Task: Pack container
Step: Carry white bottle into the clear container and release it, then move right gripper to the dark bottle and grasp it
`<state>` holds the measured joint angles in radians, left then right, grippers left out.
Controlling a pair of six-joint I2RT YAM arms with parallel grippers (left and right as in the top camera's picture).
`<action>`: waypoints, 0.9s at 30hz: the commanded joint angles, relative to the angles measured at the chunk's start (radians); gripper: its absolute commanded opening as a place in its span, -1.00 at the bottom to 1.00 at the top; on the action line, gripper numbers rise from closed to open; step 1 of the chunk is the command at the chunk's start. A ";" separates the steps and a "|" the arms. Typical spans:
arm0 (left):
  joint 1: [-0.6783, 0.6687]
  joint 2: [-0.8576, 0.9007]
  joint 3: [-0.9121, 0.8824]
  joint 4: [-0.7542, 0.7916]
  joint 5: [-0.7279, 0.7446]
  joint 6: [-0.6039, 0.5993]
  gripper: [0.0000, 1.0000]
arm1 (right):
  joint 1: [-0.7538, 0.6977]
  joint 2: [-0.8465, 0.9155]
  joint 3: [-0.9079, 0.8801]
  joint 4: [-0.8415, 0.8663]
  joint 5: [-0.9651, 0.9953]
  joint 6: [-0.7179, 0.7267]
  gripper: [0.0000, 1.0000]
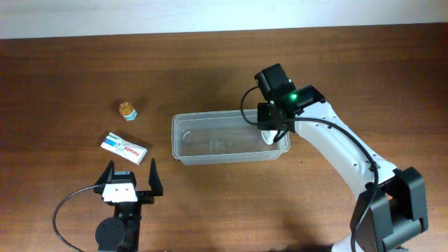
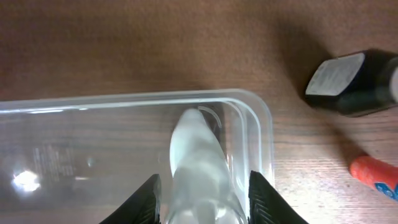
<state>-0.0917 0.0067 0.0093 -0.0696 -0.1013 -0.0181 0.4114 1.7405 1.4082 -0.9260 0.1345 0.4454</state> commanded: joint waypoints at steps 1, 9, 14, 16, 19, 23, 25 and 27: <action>0.005 0.000 0.000 -0.006 0.001 0.019 0.99 | 0.006 -0.020 0.100 -0.049 0.019 0.005 -0.23; 0.005 0.000 0.000 -0.006 0.001 0.019 0.99 | 0.000 -0.052 0.339 -0.276 0.020 -0.026 -0.03; 0.005 0.000 0.000 -0.006 0.001 0.019 0.99 | -0.053 -0.052 0.433 -0.330 0.019 -0.045 0.14; 0.005 0.000 0.000 -0.006 0.001 0.019 0.99 | -0.101 -0.051 0.435 -0.328 0.009 -0.045 0.21; 0.005 0.000 0.000 -0.006 0.001 0.019 0.99 | -0.191 -0.033 0.435 -0.332 -0.034 -0.073 0.23; 0.005 0.000 0.000 -0.006 0.001 0.019 0.99 | -0.304 -0.007 0.435 -0.339 -0.101 -0.102 0.23; 0.005 0.000 0.000 -0.006 0.001 0.019 0.99 | -0.340 0.000 0.435 -0.340 -0.101 -0.121 0.23; 0.005 0.000 0.000 -0.006 0.001 0.019 0.99 | -0.357 0.008 0.435 -0.338 -0.100 -0.137 0.23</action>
<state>-0.0917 0.0067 0.0093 -0.0696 -0.1013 -0.0181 0.0700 1.7325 1.8301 -1.2644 0.0628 0.3492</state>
